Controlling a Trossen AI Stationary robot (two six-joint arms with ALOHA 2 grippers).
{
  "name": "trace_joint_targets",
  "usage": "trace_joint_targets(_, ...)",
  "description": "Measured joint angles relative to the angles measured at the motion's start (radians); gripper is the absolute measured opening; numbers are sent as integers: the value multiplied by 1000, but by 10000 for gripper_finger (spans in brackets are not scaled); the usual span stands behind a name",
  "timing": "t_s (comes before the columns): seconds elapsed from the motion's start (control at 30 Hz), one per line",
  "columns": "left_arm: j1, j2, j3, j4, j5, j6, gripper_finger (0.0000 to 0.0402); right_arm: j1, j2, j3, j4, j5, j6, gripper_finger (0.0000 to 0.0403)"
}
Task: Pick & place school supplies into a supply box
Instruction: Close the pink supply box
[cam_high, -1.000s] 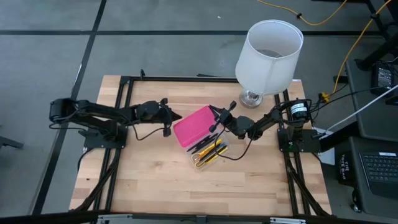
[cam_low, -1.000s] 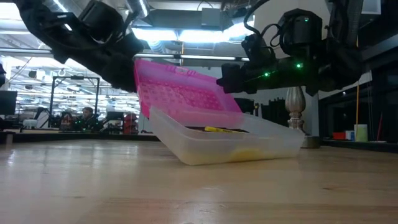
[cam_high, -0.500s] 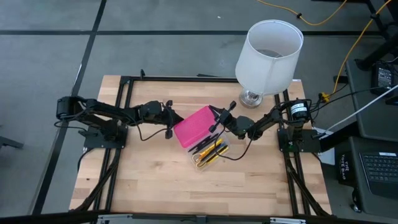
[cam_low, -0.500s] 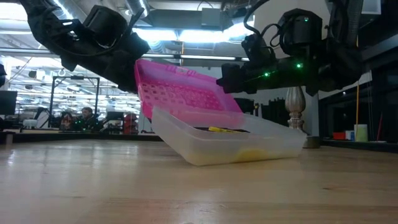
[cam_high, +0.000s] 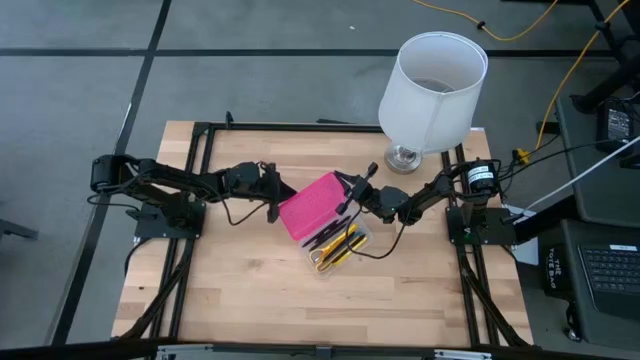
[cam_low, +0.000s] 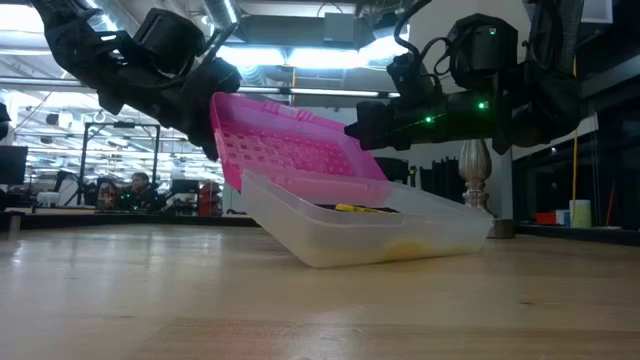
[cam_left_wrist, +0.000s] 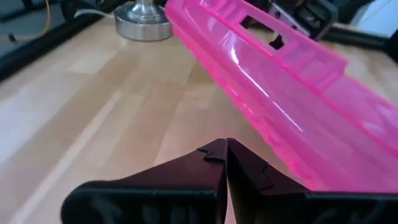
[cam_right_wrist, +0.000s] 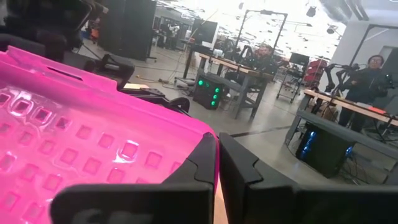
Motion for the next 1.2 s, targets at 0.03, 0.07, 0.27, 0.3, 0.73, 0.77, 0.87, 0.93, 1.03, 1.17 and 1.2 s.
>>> trace_joint_targets(0.03, 0, 0, 0, 0, 6, -22, 3, 0, 0, 0, 0, 0, -2, 10)
trace_joint_targets(0.07, 0, 0, 0, 0, 19, -37, 3, 0, 0, 0, 0, 0, -2, 10)
trace_joint_targets(0.27, 0, 0, 0, 4, 44, -79, 3, 0, 0, 0, 0, -2, -3, 10)
trace_joint_targets(0.3, 0, 0, 0, 4, 44, -79, 3, 0, 0, 0, 0, -2, -3, 10)
trace_joint_targets(0.73, -4, 20, 0, 4, 45, -116, 3, 0, 0, 0, 0, -38, -6, 10)
trace_joint_targets(0.77, -4, 20, 0, 4, 45, -116, 3, 0, 0, 0, 0, -38, -6, 10)
trace_joint_targets(0.87, -9, 20, 0, 4, 45, -116, 3, 0, 0, 0, 0, -38, -6, 10)
trace_joint_targets(0.93, -13, 20, 0, 5, 45, -116, 3, 0, 0, 0, 0, -38, -6, 10)
trace_joint_targets(1.03, -18, 20, 0, 5, 45, -116, 3, 0, 0, 0, 0, -38, -6, 10)
trace_joint_targets(1.17, -22, 20, 0, 5, 45, -106, 3, 0, 0, 0, 0, -53, -6, 21)
trace_joint_targets(1.2, -22, 20, 0, 5, 45, -105, 3, 0, 0, 0, 0, -54, -4, 26)
